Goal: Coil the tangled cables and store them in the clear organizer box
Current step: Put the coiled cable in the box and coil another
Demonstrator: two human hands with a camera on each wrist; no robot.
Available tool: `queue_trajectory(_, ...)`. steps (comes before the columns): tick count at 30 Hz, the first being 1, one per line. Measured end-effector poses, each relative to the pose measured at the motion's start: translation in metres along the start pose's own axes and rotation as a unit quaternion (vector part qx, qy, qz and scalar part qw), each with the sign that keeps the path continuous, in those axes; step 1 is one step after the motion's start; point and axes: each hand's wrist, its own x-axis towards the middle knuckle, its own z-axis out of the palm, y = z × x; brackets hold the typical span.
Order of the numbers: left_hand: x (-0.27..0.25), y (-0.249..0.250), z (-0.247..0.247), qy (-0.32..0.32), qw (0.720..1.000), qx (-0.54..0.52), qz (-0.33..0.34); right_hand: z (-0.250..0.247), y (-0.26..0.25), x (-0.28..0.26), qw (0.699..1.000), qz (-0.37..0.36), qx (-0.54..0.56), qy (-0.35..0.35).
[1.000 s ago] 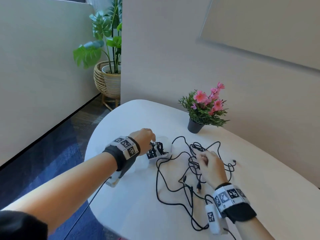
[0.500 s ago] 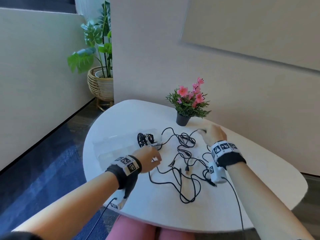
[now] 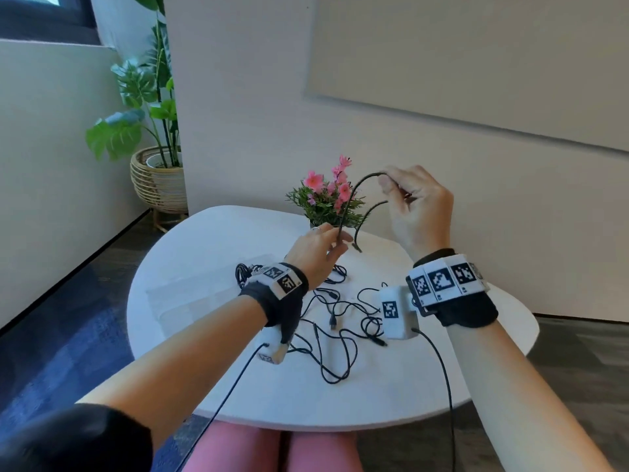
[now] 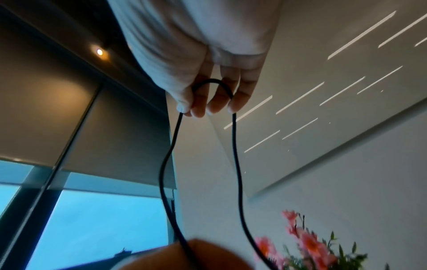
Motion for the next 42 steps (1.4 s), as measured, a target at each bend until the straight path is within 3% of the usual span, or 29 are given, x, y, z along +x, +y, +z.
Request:
queue_trajectory(3,-0.001,-0.015,-0.007,-0.001,0.998,0.067,0.004,-0.02,0.005,0.002,0.999,0.019,-0.013,0.033)
queue_trajectory(7,-0.014,-0.052,-0.022,-0.061,0.986,0.125,-0.093,-0.049,0.022,0.005,0.99,0.083,-0.016,0.114)
queue_trajectory(9,-0.026,-0.068,-0.028,-0.097,0.979,0.118,-0.135,-0.058,0.031,0.007,0.981,0.119,-0.018,0.15)
queue_trajectory(11,-0.035,-0.074,-0.033,-0.091,0.978,0.076,-0.173,-0.062,0.039,0.007,0.976,0.139,-0.039,0.16)
queue_trajectory(14,-0.033,-0.065,-0.046,-0.028,0.981,0.024,-0.188,-0.06,0.052,0.002,0.97,0.189,-0.132,0.071)
queue_trajectory(17,-0.021,-0.033,-0.062,0.02,0.99,0.017,-0.139,-0.048,0.047,-0.004,0.941,0.249,-0.221,-0.066)
queue_trajectory(20,-0.008,0.003,-0.069,0.014,0.997,0.021,-0.071,-0.031,0.015,-0.008,0.959,0.179,-0.149,-0.162)
queue_trajectory(24,0.004,0.029,-0.069,0.045,0.999,0.012,-0.027,-0.009,-0.016,-0.019,0.925,0.169,-0.084,-0.329)
queue_trajectory(31,-0.002,0.029,-0.074,0.066,0.998,-0.005,-0.018,0.002,-0.018,-0.025,0.947,0.193,-0.075,-0.247)
queue_trajectory(36,-0.005,0.038,-0.074,0.086,0.996,-0.034,0.008,0.006,-0.028,-0.025,0.923,0.19,-0.049,-0.331)
queue_trajectory(39,-0.005,0.038,-0.08,0.096,0.995,-0.035,-0.006,0.007,-0.027,-0.027,0.918,0.235,0.03,-0.318)
queue_trajectory(42,-0.011,0.035,-0.082,0.065,0.997,-0.033,-0.019,0.004,-0.026,-0.027,0.934,0.23,0.026,-0.273)
